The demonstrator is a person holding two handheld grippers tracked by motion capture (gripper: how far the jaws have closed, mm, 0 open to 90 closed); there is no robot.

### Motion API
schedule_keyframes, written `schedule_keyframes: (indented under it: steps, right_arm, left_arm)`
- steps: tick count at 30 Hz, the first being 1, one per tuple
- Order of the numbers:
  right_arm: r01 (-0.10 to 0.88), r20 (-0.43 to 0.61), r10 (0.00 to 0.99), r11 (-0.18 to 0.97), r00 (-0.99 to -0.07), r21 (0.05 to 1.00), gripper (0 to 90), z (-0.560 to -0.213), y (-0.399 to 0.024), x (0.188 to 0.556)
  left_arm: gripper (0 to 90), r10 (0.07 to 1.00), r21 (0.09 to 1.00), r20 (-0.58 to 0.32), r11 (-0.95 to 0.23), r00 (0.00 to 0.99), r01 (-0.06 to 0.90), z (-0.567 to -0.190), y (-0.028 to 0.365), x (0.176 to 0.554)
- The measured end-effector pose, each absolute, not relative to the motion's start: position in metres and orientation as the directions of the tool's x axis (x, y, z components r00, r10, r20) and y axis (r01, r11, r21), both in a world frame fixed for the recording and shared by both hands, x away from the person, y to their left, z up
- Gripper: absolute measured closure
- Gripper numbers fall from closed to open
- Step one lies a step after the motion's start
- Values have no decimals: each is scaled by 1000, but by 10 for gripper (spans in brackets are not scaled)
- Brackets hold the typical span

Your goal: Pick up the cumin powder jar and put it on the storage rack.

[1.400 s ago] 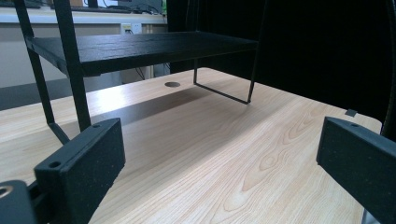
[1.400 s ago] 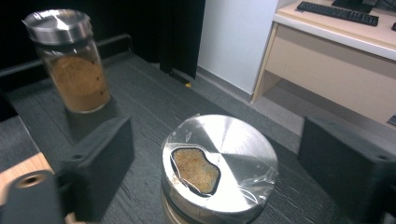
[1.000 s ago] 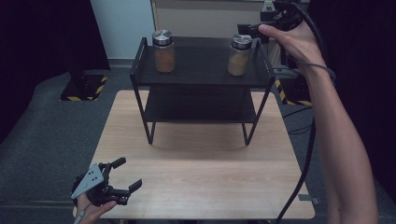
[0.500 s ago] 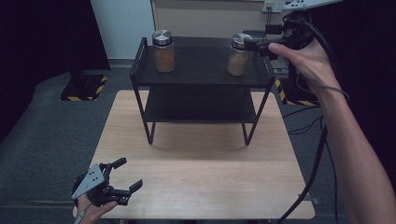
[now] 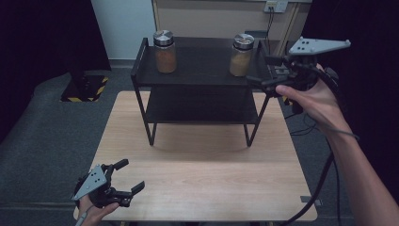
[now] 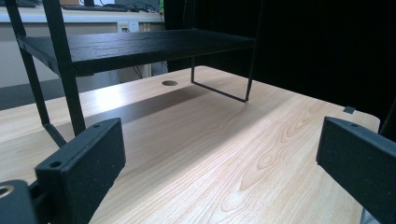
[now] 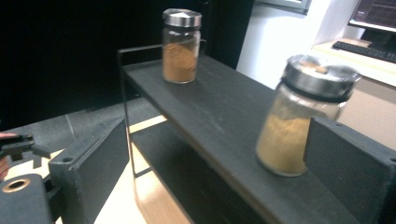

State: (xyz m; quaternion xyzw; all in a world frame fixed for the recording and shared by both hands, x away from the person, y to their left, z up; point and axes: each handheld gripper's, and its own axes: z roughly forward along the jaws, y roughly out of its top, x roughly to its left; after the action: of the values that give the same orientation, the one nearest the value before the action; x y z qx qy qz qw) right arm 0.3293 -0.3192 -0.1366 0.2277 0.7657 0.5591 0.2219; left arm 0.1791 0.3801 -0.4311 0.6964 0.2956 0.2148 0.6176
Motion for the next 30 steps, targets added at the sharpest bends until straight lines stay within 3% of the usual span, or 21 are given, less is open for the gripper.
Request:
schedule_keyframes:
  steps: [17,30]
  right_arm:
    - [98,-73,563,268,-823,959,72,-207,-341,287]
    - [82,-97,589,269,-802,960,70,-262,-344,246]
  left_arm:
    - [0,679,987,-64,-65,731,147,-431,379,179]
    - [1,682,987,-64,-67,729,149,-431,379,179]
